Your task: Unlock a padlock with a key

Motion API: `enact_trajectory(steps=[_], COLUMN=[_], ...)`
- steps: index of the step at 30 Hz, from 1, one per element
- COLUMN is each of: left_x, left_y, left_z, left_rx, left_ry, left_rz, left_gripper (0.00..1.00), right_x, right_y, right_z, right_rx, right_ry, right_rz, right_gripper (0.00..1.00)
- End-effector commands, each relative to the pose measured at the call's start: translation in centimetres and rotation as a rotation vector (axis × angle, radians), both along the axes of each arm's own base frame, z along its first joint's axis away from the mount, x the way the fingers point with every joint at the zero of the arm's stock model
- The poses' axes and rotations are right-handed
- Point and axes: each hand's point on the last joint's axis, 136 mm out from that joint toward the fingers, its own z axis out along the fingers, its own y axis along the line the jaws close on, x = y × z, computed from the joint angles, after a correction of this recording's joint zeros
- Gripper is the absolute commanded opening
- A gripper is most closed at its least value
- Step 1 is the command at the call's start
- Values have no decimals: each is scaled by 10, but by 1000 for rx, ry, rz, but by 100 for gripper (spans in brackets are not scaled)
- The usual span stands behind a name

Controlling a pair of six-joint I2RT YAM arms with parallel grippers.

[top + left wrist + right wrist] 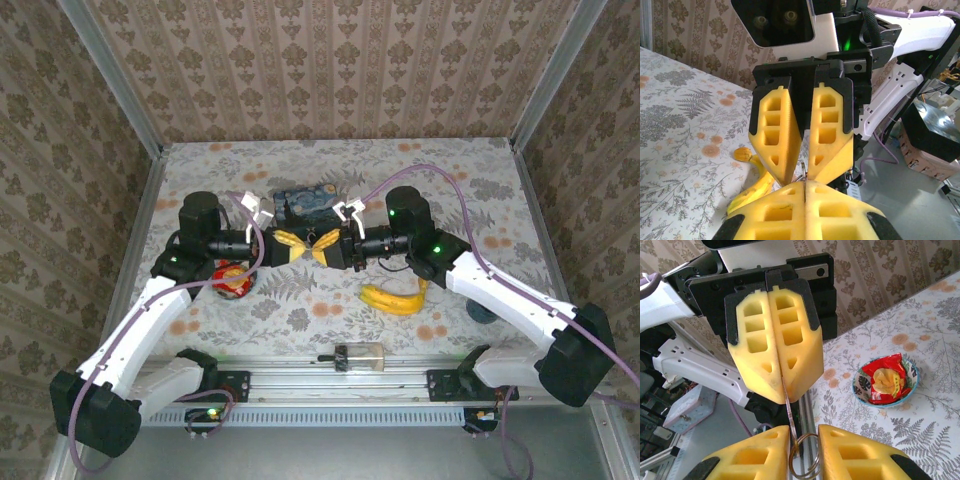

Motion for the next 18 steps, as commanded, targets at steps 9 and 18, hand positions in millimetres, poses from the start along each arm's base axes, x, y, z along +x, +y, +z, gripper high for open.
enact_trajectory(steps=[9, 18], left_x=[-7, -3], left_y=[3, 3], left_z=[5, 5], left_rx=[-22, -20], left_ry=[-8, -2], left_rz=[-24, 1], left_gripper=[0, 0], right_x=[0, -3], right_y=[1, 0], right_z=[14, 14], right_rx=[30, 34], right_ry=[-24, -15], right_rz=[15, 28], right_gripper=[16, 0])
